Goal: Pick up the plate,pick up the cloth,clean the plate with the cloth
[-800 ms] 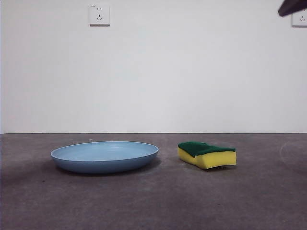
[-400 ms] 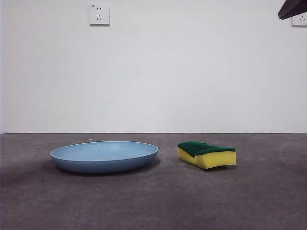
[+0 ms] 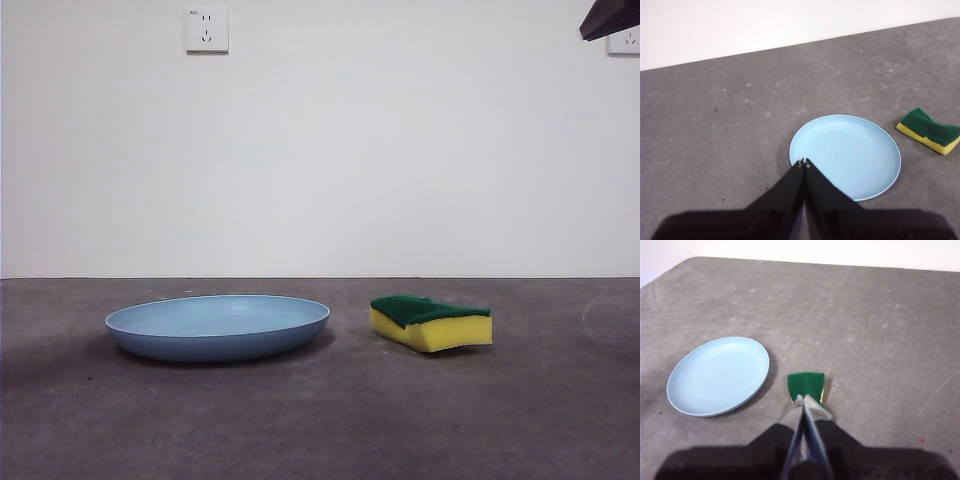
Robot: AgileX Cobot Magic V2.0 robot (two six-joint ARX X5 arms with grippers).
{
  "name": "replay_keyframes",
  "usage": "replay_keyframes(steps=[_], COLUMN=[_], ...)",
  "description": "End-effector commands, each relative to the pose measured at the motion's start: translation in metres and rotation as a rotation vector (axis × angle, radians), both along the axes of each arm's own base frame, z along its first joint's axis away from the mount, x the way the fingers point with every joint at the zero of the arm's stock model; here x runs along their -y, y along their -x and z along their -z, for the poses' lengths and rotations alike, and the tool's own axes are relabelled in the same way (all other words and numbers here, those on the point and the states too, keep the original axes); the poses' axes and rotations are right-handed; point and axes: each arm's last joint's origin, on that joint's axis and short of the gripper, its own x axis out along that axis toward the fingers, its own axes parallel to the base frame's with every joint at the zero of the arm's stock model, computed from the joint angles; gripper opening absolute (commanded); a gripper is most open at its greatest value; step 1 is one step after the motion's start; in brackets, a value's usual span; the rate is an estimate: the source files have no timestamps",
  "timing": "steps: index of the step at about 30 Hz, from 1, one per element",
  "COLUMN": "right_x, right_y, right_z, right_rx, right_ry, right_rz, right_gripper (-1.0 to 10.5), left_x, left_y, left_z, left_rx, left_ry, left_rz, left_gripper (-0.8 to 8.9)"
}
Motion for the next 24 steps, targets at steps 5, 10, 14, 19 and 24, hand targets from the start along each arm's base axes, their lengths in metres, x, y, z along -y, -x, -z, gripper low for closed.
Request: replay_keyframes(steps=[5, 10, 14, 19, 24], right_x=[0.000, 0.000, 0.000, 0.000, 0.000], right_y=[0.000, 0.000, 0.000, 0.000, 0.000], right_z=[0.001, 0.001, 0.001, 0.001, 0.001], right_rx=[-0.002, -0.002, -0.002, -0.002, -0.002], right_ry=[-0.007, -0.007, -0.007, -0.007, -0.007], right_rz=[0.005, 0.005, 0.005, 0.005, 0.005], right_gripper=[0.0, 0.0, 0.0, 0.0, 0.0], left_x=[-0.014, -0.024, -0.029, -0.033, -0.033], left_y=[0.002, -0.002, -0.004, -0.006, -0.006], left_z=[0.006, 0.037, 0.075, 0.115, 0.142], left_rx=[0.078, 0.158, 0.186, 0.186, 0.157], left_ry=[0.024, 0.053, 0.069, 0.070, 0.062], left_rz=[-0.097, -0.183, -0.203, -0.225, -0.233], left_gripper=[-0.04, -0.04, -0.04, -0.04, -0.04])
